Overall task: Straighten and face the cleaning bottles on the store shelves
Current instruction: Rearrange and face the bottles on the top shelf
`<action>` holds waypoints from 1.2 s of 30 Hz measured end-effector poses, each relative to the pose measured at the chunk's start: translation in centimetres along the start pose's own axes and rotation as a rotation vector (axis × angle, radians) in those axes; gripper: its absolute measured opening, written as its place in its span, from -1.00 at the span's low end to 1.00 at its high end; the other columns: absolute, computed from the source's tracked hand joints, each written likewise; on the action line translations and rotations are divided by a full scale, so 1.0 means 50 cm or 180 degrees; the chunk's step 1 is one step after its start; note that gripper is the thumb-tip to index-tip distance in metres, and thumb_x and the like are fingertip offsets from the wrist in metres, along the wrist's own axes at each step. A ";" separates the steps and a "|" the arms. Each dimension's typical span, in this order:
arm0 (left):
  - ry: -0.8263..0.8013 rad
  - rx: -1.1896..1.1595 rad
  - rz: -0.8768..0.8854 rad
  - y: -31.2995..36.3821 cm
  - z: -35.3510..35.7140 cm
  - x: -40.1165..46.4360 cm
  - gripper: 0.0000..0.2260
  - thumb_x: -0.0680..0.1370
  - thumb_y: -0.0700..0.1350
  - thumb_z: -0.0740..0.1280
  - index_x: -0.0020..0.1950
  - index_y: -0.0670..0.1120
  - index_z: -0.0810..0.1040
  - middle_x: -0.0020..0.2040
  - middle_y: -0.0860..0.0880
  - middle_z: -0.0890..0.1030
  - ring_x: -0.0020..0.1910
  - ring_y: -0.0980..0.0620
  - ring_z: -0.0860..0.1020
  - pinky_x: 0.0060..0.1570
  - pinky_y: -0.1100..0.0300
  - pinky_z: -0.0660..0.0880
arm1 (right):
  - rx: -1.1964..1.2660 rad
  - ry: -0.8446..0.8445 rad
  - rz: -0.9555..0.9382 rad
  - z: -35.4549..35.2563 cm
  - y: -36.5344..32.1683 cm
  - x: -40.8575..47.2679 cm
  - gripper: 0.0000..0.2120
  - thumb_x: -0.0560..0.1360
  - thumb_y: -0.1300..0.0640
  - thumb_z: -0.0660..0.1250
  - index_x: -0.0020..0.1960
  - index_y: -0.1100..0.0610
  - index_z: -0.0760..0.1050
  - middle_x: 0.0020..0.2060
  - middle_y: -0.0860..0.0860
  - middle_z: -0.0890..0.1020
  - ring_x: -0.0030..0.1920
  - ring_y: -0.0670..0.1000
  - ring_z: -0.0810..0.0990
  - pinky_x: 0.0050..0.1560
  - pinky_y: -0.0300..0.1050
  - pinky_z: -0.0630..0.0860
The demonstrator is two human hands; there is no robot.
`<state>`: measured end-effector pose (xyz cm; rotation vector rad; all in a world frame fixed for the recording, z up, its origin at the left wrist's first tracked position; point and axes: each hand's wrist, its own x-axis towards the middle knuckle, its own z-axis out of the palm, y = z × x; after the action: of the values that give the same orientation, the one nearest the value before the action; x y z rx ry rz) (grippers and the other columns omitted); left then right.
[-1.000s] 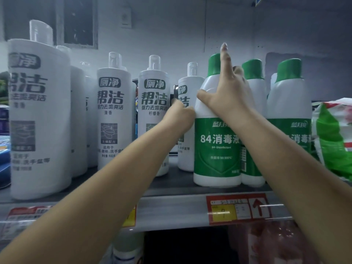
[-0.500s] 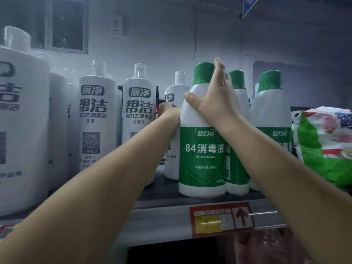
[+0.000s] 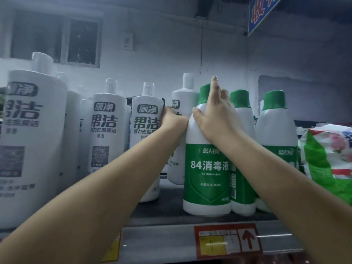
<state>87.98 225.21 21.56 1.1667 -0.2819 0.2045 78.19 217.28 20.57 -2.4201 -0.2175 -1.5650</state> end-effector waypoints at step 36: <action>0.0090 0.0420 0.2914 0.342 0.041 -0.155 -0.52 0.24 -0.10 0.57 0.04 -0.08 0.41 -0.12 0.03 0.56 -0.12 0.04 0.57 -0.10 0.12 0.56 | 0.2565 0.0618 -0.0318 -0.115 -0.108 0.225 -0.43 0.04 -0.04 0.48 0.01 0.01 0.42 -0.16 -0.16 0.60 -0.16 -0.18 0.60 -0.24 -0.24 0.57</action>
<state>75.27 229.71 34.73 1.0930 -0.7770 1.0509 76.39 220.69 33.74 -1.6438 -0.7693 -1.3689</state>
